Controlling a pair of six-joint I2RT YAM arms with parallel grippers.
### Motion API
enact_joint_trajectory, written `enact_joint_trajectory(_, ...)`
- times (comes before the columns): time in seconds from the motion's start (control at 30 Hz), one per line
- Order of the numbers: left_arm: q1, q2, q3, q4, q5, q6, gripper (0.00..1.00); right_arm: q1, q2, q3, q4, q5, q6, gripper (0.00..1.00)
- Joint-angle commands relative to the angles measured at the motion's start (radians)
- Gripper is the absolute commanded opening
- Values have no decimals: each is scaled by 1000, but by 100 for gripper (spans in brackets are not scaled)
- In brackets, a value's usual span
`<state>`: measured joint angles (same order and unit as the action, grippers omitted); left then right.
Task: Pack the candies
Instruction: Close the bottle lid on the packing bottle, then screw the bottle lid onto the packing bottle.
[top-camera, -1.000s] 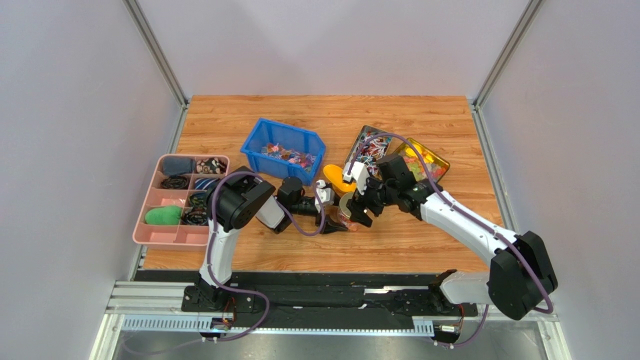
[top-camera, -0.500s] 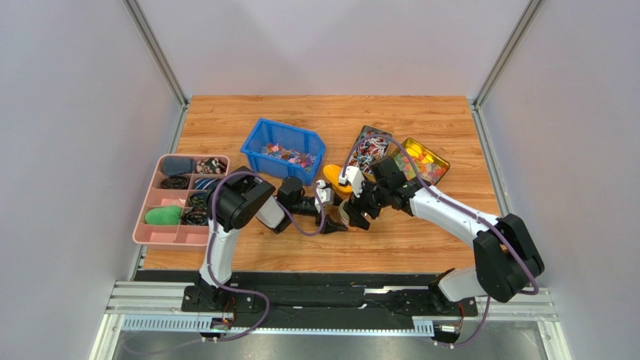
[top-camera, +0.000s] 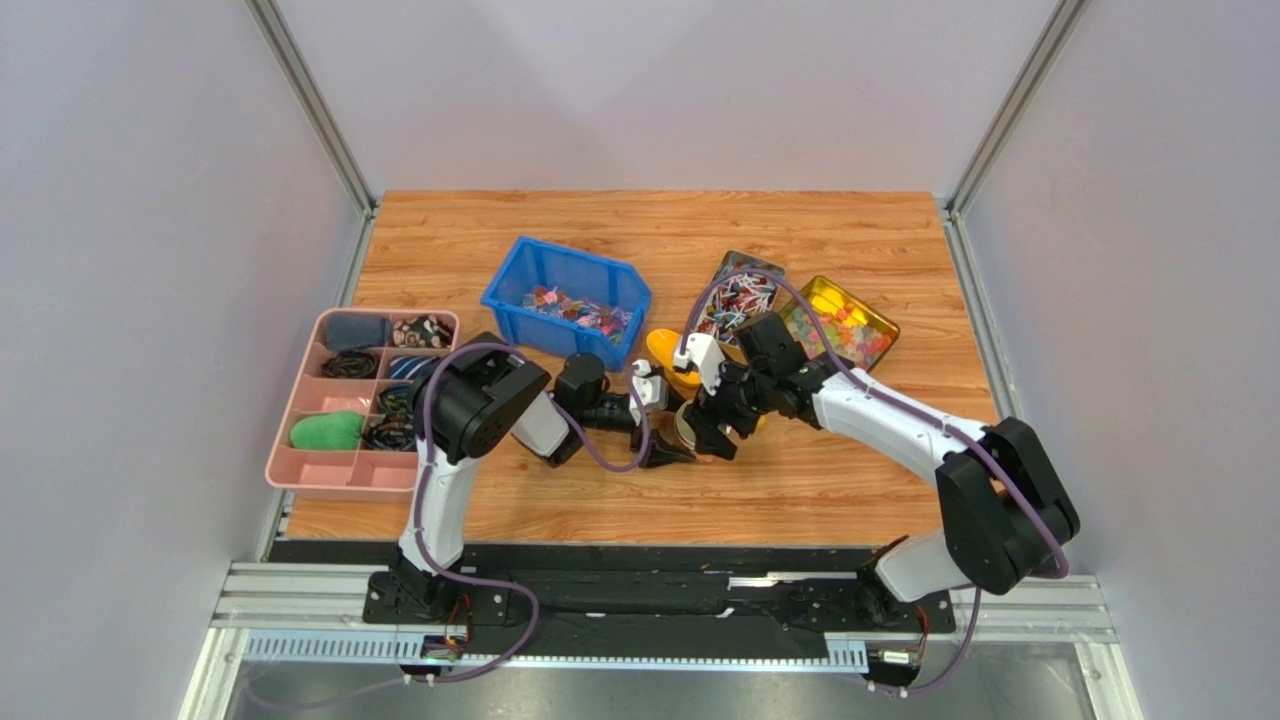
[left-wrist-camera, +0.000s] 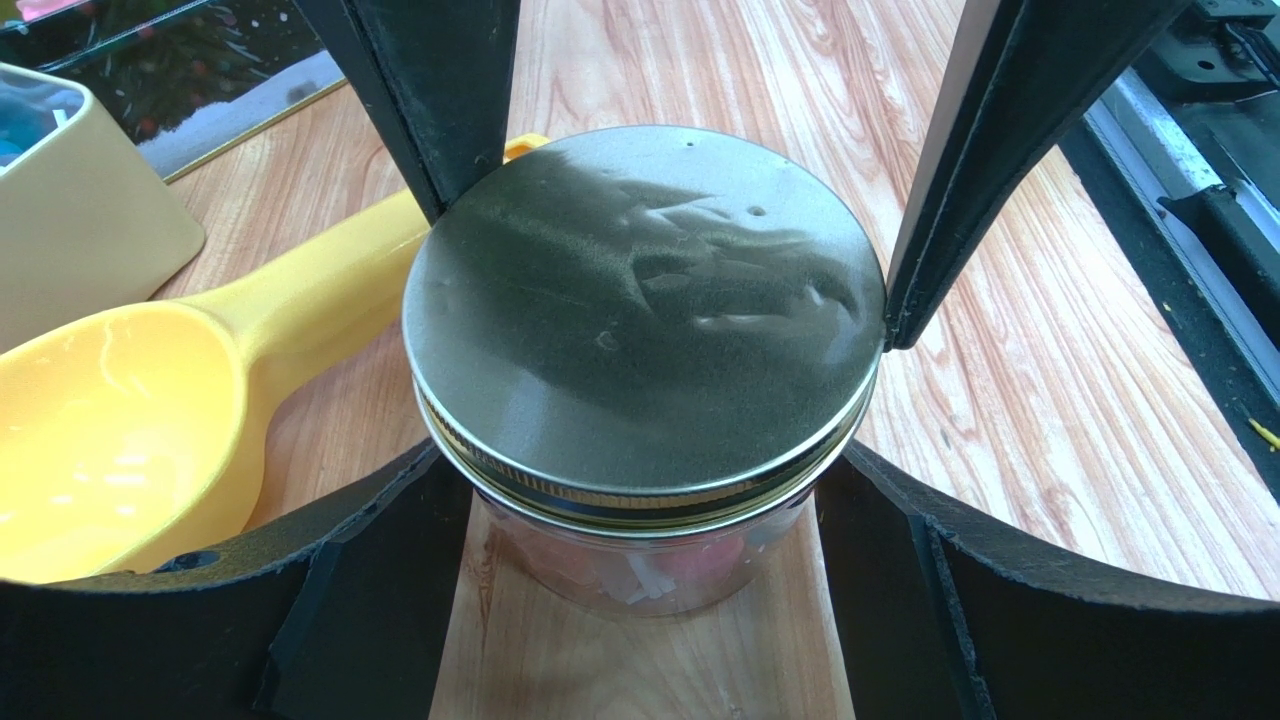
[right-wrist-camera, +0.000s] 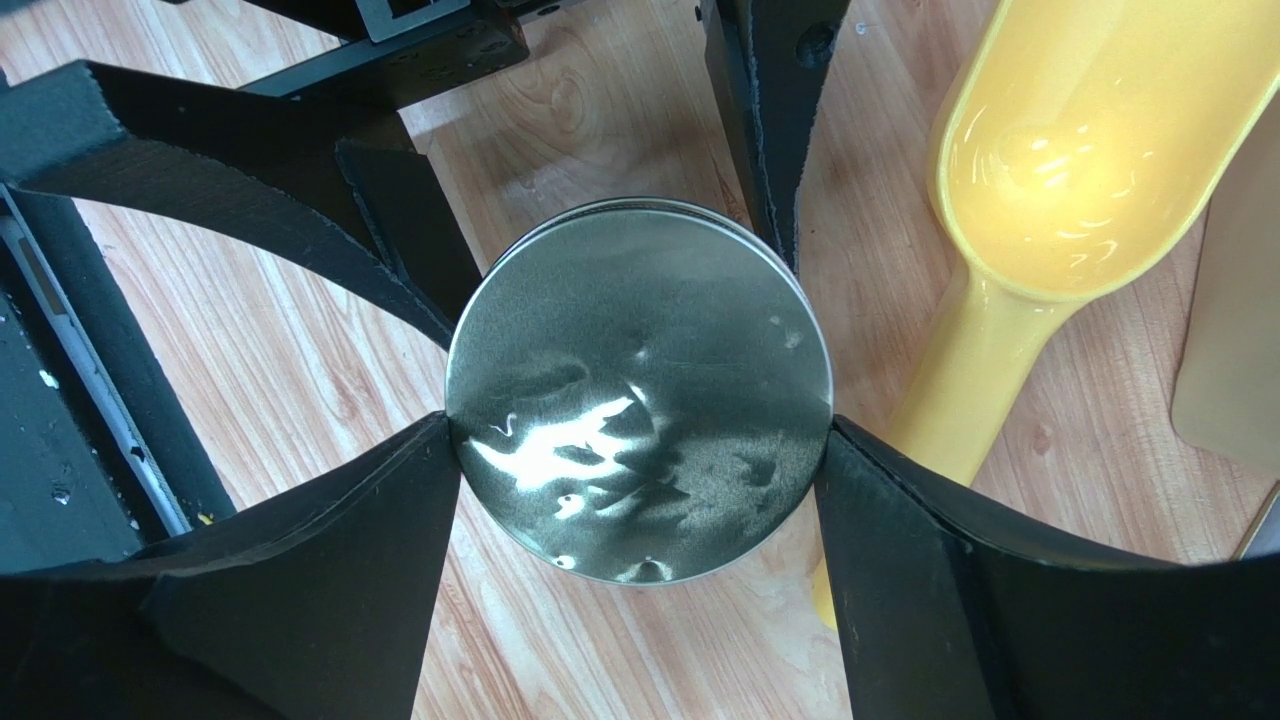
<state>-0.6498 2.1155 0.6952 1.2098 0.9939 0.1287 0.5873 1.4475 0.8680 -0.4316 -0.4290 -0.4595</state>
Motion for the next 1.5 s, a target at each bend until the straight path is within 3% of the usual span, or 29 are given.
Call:
enact_joint_trajectory(0.0,6,9,6,-46,28,6,80,37,51,32,-10,50,8,70)
enact_joint_trajectory(0.2,6,6,4,-47,29,9,80,59,59,37,-32,84,-27,72)
enact_joint_trajectory(0.37,7,3,4,-49,23,8,80,59,77,61,-28,124,36,70)
enact_joint_trajectory(0.63,9,0,6,-55,19,8,80,59,59,80,-81,76,36,84)
enact_joint_trajectory(1.0,13,-2,7,-53,19,8,79,59,11,103,-128,42,22,89)
enact_joint_trajectory(1.07,12,-2,6,-52,18,6,79,59,19,103,-131,38,22,100)
enact_joint_trajectory(1.47,15,0,7,-47,17,2,79,57,-9,114,-145,35,7,100)
